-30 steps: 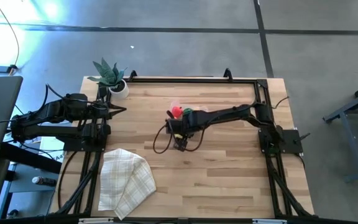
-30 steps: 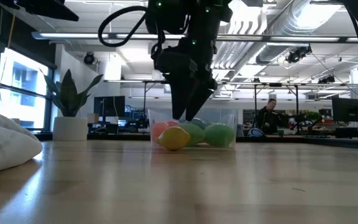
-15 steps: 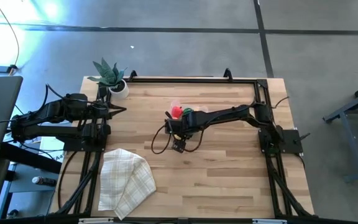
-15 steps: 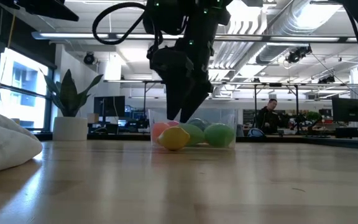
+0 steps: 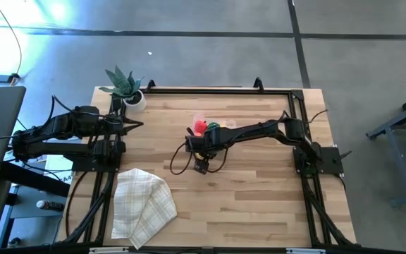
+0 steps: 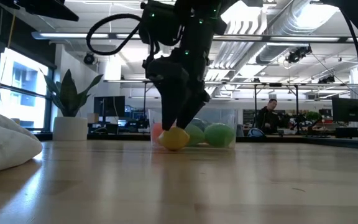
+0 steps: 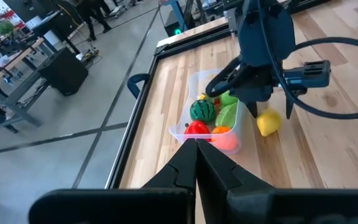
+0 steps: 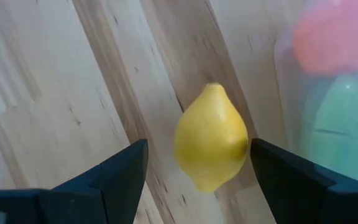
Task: Pick and placing Produce into tupperware
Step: Adjust the transparent bin
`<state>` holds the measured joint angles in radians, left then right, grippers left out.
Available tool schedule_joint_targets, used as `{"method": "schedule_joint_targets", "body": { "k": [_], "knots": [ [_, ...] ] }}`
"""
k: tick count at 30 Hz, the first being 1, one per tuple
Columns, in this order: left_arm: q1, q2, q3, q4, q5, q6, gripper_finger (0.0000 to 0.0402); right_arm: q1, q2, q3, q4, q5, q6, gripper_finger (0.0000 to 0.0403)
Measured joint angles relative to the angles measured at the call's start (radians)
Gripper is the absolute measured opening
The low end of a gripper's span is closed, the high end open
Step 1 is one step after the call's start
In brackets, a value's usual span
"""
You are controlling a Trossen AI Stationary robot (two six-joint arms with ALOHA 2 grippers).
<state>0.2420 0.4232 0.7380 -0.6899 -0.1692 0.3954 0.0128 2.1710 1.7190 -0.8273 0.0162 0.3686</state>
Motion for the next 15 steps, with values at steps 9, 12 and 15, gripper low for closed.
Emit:
{"method": "schedule_joint_targets", "body": {
  "k": [9, 12, 15],
  "knots": [
    [0.0, 0.0, 0.0, 0.0, 0.0, 0.0, 0.0001, -0.008, 0.01, 0.0, 0.007, -0.008, 0.012, 0.0276],
    [0.0, 0.0, 0.0, 0.0, 0.0, 0.0, 0.0001, -0.008, 0.01, 0.0, 0.004, -0.008, 0.017, 0.0276],
    [0.0, 0.0, 0.0, 0.0, 0.0, 0.0, 0.0001, -0.008, 0.012, 0.0, -0.002, -0.008, 0.021, 0.0276]
  ]
}}
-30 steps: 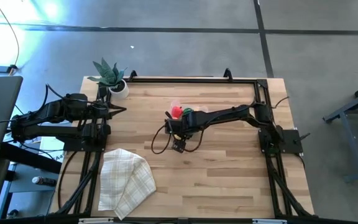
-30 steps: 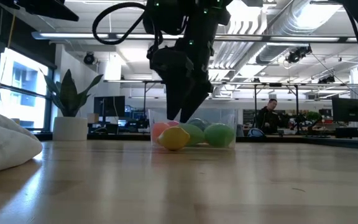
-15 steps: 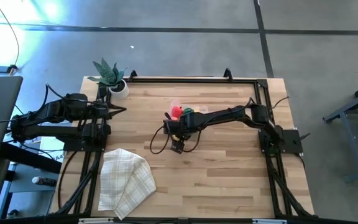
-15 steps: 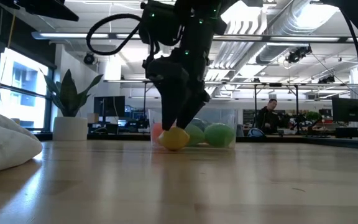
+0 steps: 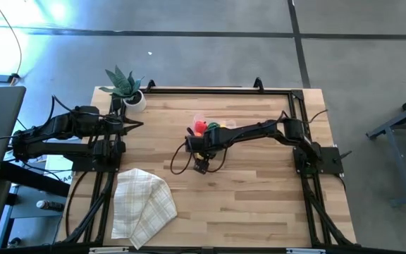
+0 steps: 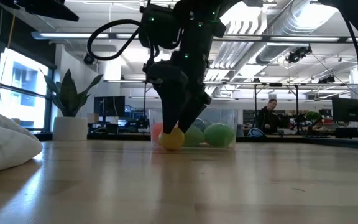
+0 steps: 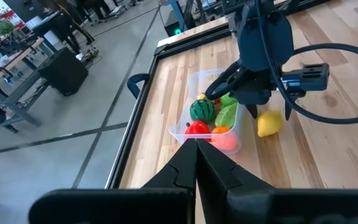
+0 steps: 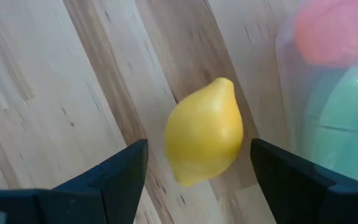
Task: Pick and placing Produce into tupperware
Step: Adjust the transparent bin
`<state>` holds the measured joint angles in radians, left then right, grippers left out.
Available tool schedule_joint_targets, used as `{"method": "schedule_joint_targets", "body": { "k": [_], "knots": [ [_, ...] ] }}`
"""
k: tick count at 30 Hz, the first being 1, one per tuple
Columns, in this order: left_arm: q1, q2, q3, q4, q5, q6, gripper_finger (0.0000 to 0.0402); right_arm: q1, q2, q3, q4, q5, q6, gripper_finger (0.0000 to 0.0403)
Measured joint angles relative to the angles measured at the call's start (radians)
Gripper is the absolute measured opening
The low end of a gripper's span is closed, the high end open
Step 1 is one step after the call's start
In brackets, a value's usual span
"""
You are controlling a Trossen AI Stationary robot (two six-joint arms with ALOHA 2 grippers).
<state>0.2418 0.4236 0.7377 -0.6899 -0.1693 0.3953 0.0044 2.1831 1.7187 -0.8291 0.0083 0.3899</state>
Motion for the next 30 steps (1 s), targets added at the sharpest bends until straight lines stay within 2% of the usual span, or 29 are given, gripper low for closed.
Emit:
{"method": "schedule_joint_targets", "body": {
  "k": [12, 30],
  "knots": [
    [0.0, 0.0, 0.0, 0.0, 0.0, 0.0, 0.0001, 0.0, 0.028, -0.001, 0.029, -0.029, 0.062, 0.0276],
    [0.0, 0.0, 0.0, 0.0, 0.0, 0.0, 0.0001, 0.002, 0.02, -0.001, 0.014, -0.002, 0.107, 0.0276]
  ]
}}
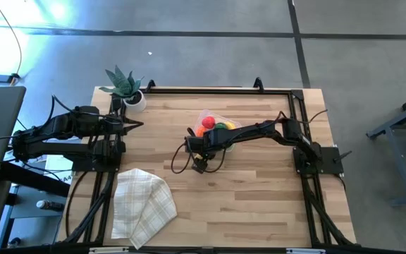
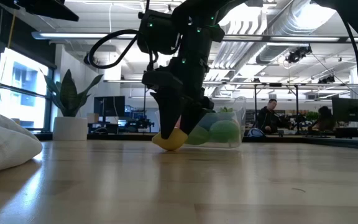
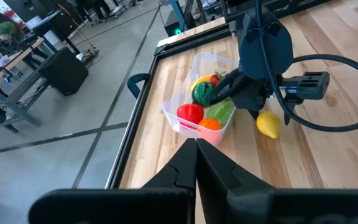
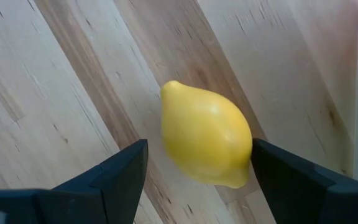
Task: Pick and placing Produce into tupperware
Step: Adjust the transparent bin
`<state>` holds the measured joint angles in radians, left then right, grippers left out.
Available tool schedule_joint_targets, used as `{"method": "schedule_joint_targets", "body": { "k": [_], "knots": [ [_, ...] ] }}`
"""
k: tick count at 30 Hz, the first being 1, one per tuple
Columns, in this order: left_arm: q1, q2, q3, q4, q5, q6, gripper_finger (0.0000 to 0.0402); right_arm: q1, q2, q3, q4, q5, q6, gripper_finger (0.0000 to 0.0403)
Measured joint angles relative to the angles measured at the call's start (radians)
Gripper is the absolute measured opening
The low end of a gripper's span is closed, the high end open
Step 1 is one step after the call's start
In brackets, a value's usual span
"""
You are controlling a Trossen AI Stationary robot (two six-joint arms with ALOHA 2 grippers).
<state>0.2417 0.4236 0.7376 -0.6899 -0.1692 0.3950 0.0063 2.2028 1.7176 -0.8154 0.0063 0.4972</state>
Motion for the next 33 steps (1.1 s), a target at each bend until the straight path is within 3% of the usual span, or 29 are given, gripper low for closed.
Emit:
{"method": "schedule_joint_targets", "body": {
  "k": [33],
  "knots": [
    [0.0, 0.0, 0.0, 0.0, 0.0, 0.0, 0.0001, -0.005, -0.046, 0.002, -0.051, 0.046, -0.004, 0.0276]
  ]
}}
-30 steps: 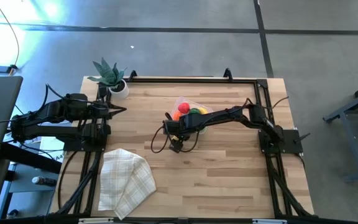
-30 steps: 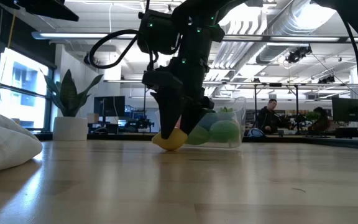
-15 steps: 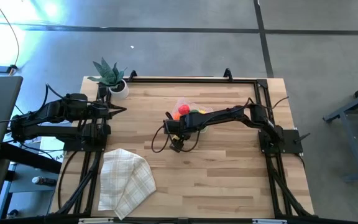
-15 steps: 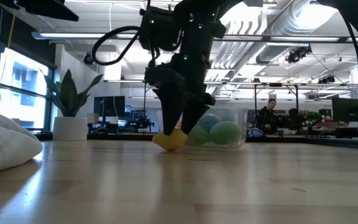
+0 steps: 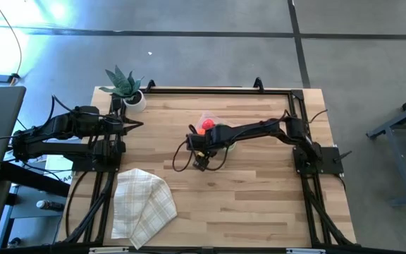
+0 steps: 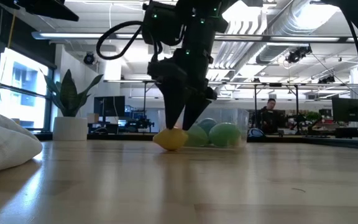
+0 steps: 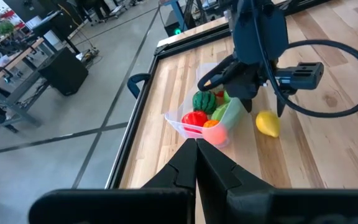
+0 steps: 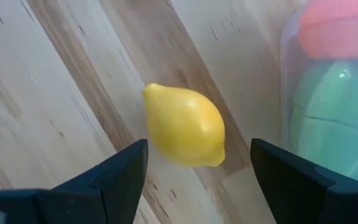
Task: Pick and placing Produce into tupperware
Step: Adjust the transparent bin
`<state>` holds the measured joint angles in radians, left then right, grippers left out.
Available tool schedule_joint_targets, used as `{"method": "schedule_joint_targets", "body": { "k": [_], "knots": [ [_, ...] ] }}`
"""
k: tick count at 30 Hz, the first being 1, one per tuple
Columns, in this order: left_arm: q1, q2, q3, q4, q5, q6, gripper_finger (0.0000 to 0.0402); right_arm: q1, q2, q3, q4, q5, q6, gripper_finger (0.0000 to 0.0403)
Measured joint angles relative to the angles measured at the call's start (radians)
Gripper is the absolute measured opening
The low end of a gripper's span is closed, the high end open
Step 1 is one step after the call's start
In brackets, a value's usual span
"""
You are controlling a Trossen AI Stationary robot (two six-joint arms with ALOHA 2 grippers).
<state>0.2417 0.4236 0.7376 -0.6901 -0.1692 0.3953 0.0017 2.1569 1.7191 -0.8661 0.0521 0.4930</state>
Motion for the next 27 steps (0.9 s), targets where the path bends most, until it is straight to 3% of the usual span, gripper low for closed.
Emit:
{"method": "schedule_joint_targets", "body": {
  "k": [10, 17, 27],
  "knots": [
    [0.0, 0.0, 0.0, 0.0, 0.0, 0.0, 0.0001, 0.036, -0.055, 0.0, -0.031, 0.073, 0.065, 0.0276],
    [0.0, 0.0, 0.0, 0.0, 0.0, 0.0, 0.0001, 0.127, -0.059, 0.0, -0.084, 0.071, 0.216, 0.0276],
    [0.0, 0.0, 0.0, 0.0, 0.0, 0.0, 0.0001, 0.253, -0.06, 0.0, -0.283, 0.294, 0.483, 0.0276]
  ]
}}
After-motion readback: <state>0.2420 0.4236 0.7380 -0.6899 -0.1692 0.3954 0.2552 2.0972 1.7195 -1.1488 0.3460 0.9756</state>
